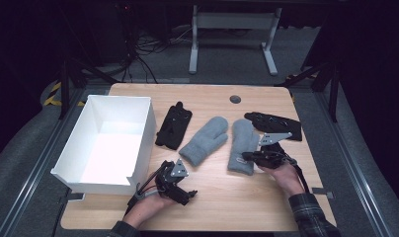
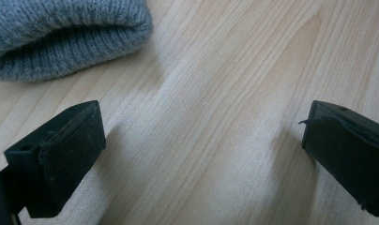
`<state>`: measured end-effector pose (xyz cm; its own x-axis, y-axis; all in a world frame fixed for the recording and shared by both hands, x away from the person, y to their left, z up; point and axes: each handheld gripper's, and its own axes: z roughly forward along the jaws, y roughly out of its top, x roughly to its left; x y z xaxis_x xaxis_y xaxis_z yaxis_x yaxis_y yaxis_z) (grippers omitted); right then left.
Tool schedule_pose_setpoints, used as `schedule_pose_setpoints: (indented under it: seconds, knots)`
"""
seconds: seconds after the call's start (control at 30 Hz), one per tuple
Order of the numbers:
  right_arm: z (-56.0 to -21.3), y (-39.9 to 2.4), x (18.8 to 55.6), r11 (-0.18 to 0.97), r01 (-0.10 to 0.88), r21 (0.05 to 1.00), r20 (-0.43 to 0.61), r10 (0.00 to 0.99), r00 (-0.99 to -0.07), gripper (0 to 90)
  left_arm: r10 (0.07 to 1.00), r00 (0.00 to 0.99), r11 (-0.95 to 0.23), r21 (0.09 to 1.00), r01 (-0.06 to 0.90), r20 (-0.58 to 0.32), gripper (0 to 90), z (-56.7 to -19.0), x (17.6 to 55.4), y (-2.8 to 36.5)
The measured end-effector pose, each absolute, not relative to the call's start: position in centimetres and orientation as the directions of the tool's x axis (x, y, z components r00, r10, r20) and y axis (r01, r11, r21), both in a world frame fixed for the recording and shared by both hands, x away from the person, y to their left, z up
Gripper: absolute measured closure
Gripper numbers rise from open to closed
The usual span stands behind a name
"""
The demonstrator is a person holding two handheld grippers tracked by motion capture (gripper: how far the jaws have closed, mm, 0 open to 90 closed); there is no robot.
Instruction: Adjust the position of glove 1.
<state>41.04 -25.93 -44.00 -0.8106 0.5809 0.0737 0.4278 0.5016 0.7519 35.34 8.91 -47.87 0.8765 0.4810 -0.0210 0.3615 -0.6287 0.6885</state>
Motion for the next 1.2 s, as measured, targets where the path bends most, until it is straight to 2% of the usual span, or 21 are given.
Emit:
schedule_pose_setpoints:
  seconds: [1.2]
  knots:
    - [-44.2, -19.2, 36.8, 0.609, 0.303, 0.733, 0.111, 0.332, -0.937, 90.0, 0.484, 0.875, -0.628, 0.688, 0.364, -0.02, 0.4, -47.9, 35.2, 8.9]
